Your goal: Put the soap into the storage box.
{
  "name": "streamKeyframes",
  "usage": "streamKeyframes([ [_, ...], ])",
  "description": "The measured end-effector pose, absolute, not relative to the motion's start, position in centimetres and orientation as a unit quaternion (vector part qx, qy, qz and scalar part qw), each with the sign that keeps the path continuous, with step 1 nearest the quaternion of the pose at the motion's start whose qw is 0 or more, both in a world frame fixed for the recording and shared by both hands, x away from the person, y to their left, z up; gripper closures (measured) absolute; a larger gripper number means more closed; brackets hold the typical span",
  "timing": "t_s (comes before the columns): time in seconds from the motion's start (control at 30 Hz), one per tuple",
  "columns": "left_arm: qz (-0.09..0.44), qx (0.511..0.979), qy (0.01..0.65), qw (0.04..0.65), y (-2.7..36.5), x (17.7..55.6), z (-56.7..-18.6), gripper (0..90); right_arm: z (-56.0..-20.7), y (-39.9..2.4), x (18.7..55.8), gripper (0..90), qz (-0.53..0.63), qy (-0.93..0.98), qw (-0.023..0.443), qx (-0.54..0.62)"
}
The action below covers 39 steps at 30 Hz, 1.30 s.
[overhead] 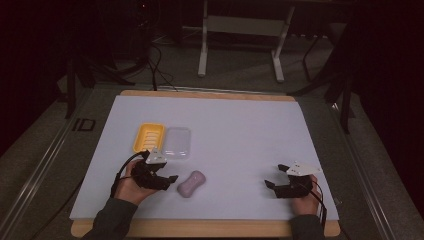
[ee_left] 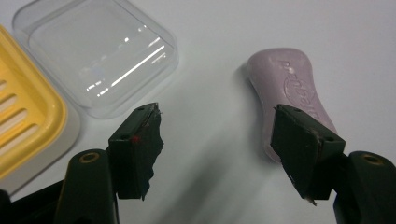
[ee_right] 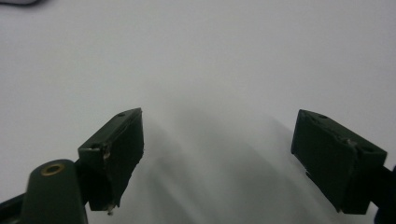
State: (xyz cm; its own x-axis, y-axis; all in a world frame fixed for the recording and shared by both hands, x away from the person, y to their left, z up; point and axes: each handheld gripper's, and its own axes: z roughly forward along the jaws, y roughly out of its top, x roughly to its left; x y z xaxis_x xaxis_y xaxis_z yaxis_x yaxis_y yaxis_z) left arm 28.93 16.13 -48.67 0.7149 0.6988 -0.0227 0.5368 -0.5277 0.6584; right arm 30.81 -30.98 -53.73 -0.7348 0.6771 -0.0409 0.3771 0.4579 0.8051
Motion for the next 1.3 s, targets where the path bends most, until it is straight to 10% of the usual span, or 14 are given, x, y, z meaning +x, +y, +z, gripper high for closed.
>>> streamKeyframes([
  [1.3,0.087,0.884,0.341,0.307,13.0,29.3,-48.9,33.8,-53.7,-31.0,30.8,16.9,0.413,0.835,0.183,0.314],
])
